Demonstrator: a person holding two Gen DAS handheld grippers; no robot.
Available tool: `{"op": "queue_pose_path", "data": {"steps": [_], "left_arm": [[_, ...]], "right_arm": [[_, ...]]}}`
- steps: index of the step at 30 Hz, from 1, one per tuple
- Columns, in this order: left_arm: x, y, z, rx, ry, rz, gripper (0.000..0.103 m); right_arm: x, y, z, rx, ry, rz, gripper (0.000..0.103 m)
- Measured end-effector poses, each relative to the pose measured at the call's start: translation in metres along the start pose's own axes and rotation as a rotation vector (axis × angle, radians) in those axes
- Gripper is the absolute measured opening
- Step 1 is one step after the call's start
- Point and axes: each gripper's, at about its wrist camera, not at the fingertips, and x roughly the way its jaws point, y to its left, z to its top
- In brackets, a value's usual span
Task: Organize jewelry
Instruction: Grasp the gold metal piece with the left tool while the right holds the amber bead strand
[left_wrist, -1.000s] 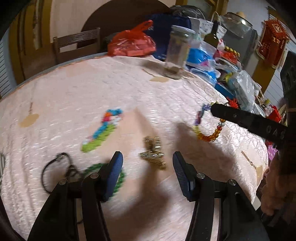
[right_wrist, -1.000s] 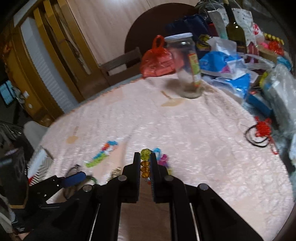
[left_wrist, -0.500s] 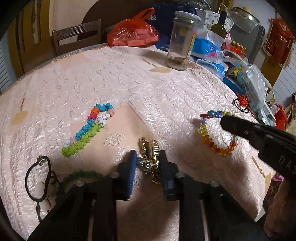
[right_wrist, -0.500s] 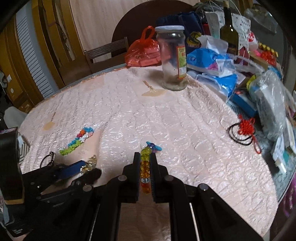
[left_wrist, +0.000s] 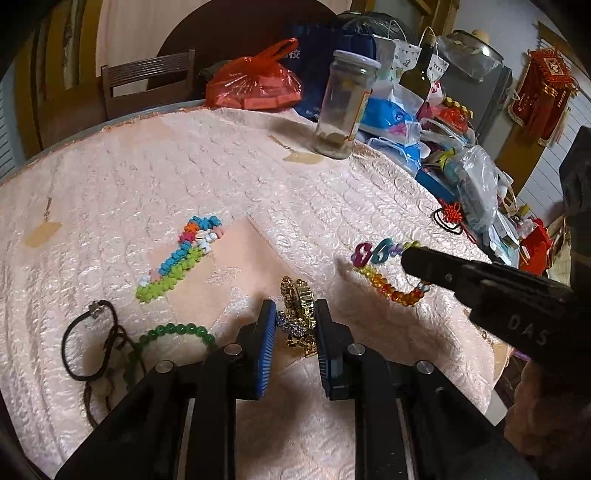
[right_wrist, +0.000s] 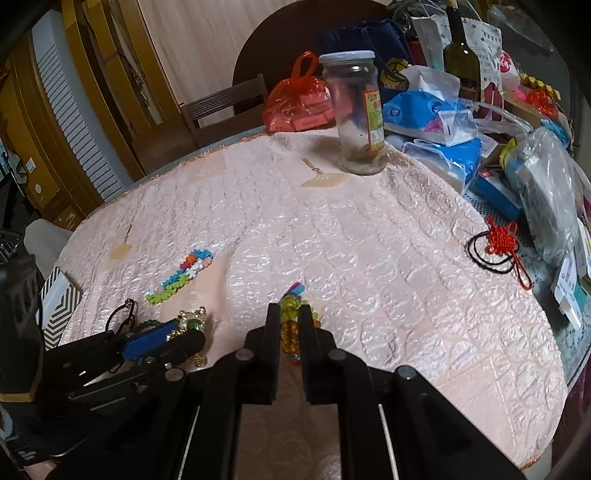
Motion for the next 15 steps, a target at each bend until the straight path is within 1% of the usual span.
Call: {"op": "queue_pose_path", "data": {"steps": [8, 12, 15], "left_arm": [[-0.022, 0.012, -0.002, -0.033, -0.018, 0.059, 0.032], [-0.035, 0.018, -0.004, -0.053, -0.032, 0.108, 0.032], [-0.043, 0.027, -0.005, -0.072, -0.034, 0.131, 0.032]], "right_arm": [[-0.001, 0.014, -0.005, -0.027, 0.012, -0.004, 0.009], [-0.007, 0.022, -0.006, -0.05, -0.005, -0.01, 0.009], [-0.013, 0.032, -0.005, -0.073, -0.019, -0.006, 0.009]]}}
